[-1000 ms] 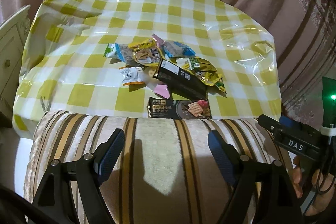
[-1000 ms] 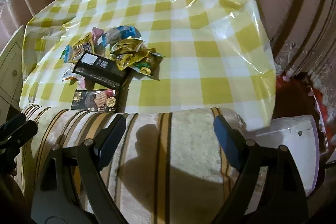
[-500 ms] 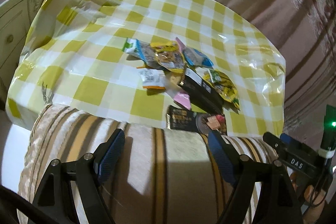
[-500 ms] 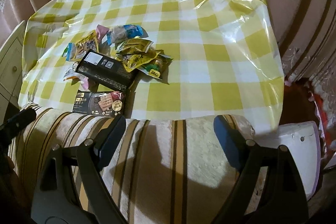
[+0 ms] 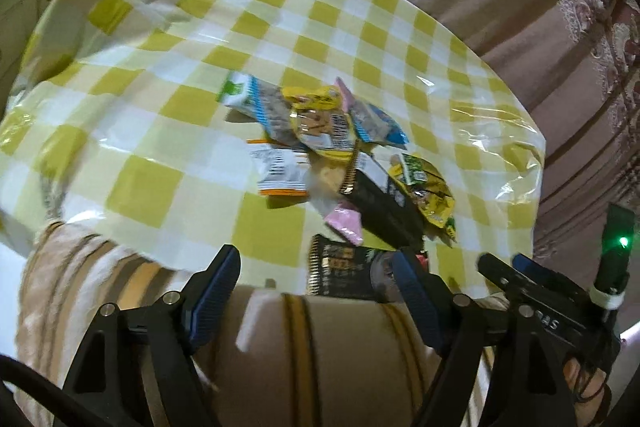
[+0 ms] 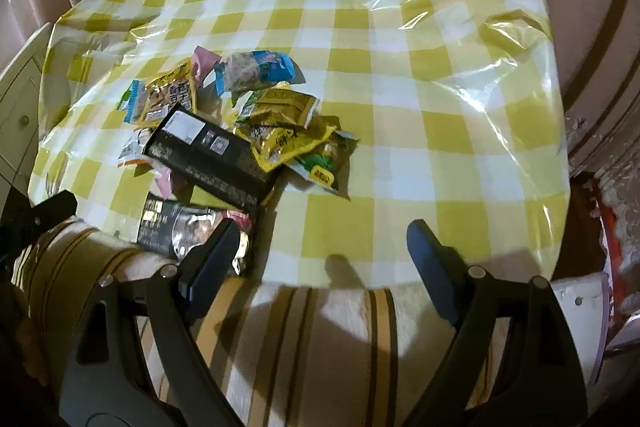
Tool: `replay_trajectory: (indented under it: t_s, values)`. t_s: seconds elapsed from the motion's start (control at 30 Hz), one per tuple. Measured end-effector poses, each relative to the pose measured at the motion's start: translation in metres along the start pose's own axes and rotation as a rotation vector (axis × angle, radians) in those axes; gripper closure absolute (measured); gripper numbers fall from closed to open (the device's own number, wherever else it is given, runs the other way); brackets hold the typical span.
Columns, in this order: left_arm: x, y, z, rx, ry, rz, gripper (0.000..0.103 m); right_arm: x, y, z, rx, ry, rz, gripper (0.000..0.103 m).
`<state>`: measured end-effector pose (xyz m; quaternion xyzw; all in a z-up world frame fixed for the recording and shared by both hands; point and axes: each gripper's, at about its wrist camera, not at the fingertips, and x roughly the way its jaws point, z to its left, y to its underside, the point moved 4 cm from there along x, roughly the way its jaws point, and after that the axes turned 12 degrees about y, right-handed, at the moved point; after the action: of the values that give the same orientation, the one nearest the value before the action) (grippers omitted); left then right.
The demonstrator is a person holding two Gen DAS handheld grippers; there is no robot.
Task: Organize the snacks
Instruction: 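Grasp the green-and-yellow snack packet with the right gripper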
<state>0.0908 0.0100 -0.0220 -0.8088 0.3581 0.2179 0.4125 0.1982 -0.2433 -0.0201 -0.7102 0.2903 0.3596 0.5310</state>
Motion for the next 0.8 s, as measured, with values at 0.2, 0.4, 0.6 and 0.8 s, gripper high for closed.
replay_trajectory:
  t_s: [0.2, 0.4, 0.6, 0.8]
  values:
    - [0.026, -0.006, -0.006, -0.023, 0.067, 0.042, 0.029, 0.016, -0.022, 0.014, -0.072, -0.029, -0.004, 0.016]
    - [0.046, -0.013, -0.007, -0.051, 0.108, 0.064, 0.034, 0.036, -0.047, 0.027, -0.164, -0.043, -0.021, 0.016]
    - [0.064, -0.021, -0.006, -0.077, 0.133, 0.081, 0.036, 0.058, -0.064, 0.040, -0.257, -0.056, -0.018, 0.016]
    - [0.078, -0.028, -0.003, -0.099, 0.157, 0.097, 0.038, 0.079, -0.076, 0.053, -0.357, -0.071, -0.019, 0.016]
